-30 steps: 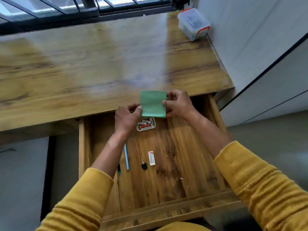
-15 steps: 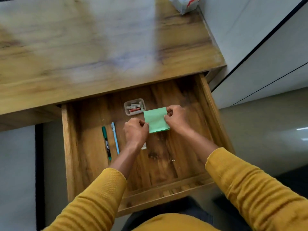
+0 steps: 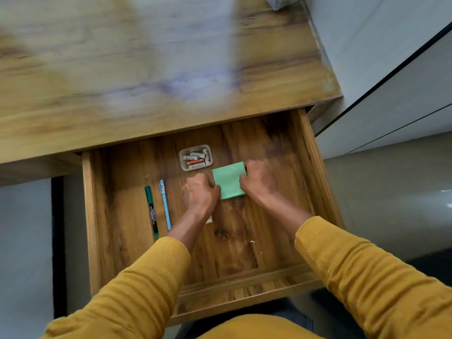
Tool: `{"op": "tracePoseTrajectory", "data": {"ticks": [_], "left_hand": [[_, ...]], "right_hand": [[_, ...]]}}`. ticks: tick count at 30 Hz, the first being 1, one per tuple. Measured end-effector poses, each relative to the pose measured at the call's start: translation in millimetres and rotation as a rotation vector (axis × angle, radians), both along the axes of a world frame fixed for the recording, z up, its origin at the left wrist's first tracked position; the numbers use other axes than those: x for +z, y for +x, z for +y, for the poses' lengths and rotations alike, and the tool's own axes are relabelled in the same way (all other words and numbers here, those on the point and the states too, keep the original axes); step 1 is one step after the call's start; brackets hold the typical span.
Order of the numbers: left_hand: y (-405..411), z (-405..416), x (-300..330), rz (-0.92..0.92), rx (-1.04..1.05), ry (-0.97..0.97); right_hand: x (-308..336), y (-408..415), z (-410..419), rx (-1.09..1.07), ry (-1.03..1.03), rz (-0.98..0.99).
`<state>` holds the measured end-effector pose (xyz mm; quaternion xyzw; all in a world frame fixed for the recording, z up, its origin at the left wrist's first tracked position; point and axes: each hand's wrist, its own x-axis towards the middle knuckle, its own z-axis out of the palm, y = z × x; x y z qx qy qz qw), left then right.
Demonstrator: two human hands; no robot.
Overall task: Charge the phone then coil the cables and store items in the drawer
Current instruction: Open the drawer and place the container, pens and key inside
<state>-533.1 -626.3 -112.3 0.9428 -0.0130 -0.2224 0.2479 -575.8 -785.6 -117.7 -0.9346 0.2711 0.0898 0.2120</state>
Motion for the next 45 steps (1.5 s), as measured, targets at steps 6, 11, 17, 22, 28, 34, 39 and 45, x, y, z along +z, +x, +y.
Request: {"op": "tracePoseTrajectory", "data": {"ticks": [6, 11, 17, 22, 28, 34, 39, 45], "left_hand": [[-4, 7, 18, -0.064, -0.083, -0.027], [-20, 25, 32, -0.162, -0.185, -0.023], [-52, 64, 35, 0.051, -0.351, -0.158], [-77, 94, 34, 0.392, -0.571, -0.129], [-106, 118, 36, 0.573, -0.737, -0.050], [-122, 130, 27, 0.443, -0.699, -0.028], [-123, 136, 18, 0.353, -0.744, 0.027], [-121, 138, 19, 0.328, -0.767, 0.051]], "right_hand": [[11, -4, 4, 0.044, -0.082, -0.037], [25, -18, 20, 0.144, 0.010, -0.160], [45, -58, 59, 0.332, 0.149, -0.129], [49, -92, 80, 0.487, 0.293, 0.194], [50, -127, 82, 0.544, 0.500, 0.552], [45, -140, 81, 0.628, 0.454, 0.626], [40, -148, 76, 0.599, 0.475, 0.560], [38, -150, 69, 0.502, 0.591, 0.556]]}}
